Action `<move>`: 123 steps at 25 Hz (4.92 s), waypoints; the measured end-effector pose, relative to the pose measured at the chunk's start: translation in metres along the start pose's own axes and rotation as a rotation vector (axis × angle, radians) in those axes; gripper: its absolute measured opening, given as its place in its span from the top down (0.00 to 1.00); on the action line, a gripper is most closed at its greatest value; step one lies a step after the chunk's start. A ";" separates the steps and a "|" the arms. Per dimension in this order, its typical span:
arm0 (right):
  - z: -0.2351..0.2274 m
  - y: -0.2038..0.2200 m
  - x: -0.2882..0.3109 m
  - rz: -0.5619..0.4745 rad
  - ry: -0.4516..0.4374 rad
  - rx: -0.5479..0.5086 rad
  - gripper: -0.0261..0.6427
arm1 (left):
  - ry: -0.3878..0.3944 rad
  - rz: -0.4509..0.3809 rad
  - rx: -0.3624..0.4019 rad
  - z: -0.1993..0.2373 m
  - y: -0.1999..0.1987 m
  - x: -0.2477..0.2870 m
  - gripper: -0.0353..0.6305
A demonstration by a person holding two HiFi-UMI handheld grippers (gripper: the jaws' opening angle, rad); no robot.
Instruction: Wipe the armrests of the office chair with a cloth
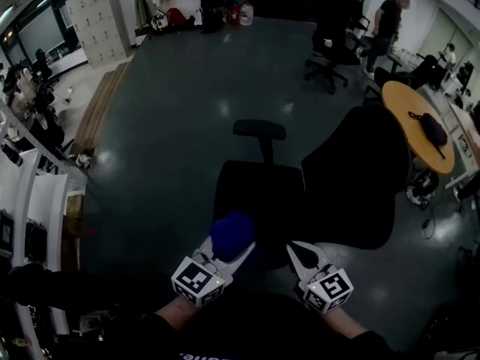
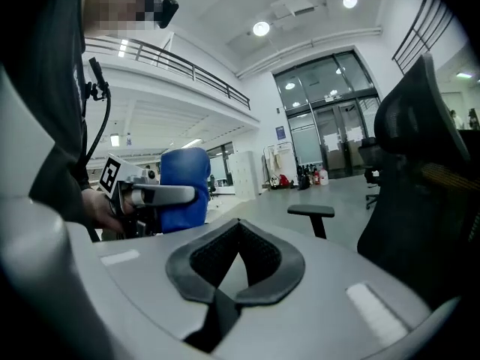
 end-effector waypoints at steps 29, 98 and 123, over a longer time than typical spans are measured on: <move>-0.123 -0.037 0.143 -0.030 0.125 0.081 0.96 | -0.161 0.028 0.101 0.200 -0.044 0.072 0.75; -0.370 0.016 0.364 0.340 0.342 -0.151 0.97 | -0.111 0.834 0.791 0.375 0.012 0.462 0.76; -0.365 0.039 0.332 0.388 0.312 -0.165 0.96 | -0.215 0.760 0.692 0.386 -0.023 0.393 0.76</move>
Point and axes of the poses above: the fingertips, and each gripper's own axes: x forward along the fingers, z to its left, y out of its underside, the point moved 7 cm from there along -x, backward along the fingers, and after that the axes turned 6 degrees about z, right-handed, at the moved point
